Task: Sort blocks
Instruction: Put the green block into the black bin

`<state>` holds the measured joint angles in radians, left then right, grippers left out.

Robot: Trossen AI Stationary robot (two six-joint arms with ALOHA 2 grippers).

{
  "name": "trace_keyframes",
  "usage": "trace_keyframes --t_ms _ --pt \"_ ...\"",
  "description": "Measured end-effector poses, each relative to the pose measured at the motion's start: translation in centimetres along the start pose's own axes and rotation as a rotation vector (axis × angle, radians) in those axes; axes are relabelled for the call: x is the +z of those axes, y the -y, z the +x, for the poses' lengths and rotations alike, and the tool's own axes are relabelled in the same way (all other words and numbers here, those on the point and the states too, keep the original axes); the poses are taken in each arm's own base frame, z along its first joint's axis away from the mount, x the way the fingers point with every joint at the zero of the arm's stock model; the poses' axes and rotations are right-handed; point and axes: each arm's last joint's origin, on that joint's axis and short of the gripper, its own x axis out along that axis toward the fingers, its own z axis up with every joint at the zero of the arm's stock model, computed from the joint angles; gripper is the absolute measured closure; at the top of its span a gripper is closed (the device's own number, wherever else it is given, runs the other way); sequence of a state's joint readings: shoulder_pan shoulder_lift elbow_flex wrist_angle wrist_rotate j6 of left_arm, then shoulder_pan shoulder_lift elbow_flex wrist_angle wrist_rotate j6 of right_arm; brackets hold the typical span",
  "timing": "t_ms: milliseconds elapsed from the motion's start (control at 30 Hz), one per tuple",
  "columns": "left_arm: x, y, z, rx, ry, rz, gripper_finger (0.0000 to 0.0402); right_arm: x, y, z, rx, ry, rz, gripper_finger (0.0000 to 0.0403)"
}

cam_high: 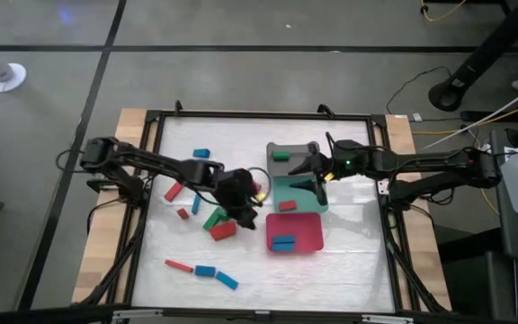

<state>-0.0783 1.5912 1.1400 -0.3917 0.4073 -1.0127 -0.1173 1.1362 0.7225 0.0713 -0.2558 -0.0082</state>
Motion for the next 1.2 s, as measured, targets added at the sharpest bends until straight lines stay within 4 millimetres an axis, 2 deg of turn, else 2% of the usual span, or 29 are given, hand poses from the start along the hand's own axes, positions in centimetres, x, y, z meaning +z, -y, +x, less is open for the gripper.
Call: trace_keyframes --t_ms 133,300,533,767,1200 --pt "-0.8 -0.8 -2.5 0.149 0.060 -0.113 0.0271 0.0 0.0 0.0 0.000 0.003 0.000 0.0217" --pt "-1.6 -2.3 -3.7 0.394 0.145 -0.189 0.0271 0.0 0.0 0.0 0.000 0.004 0.000 0.0217" --pt "-2.4 -3.9 -2.0 0.503 0.114 -0.193 0.0271 0.0 0.0 0.0 0.000 0.001 0.001 0.0217" --pt "-2.9 -5.0 -1.6 0.542 0.104 -0.198 0.0271 0.0 0.0 0.0 0.000 -0.001 0.002 0.0217" --pt "-2.9 -6.5 -0.1 0.483 0.187 -0.216 0.0271 -0.2 0.0 0.0 0.000 -0.019 0.007 0.0217"
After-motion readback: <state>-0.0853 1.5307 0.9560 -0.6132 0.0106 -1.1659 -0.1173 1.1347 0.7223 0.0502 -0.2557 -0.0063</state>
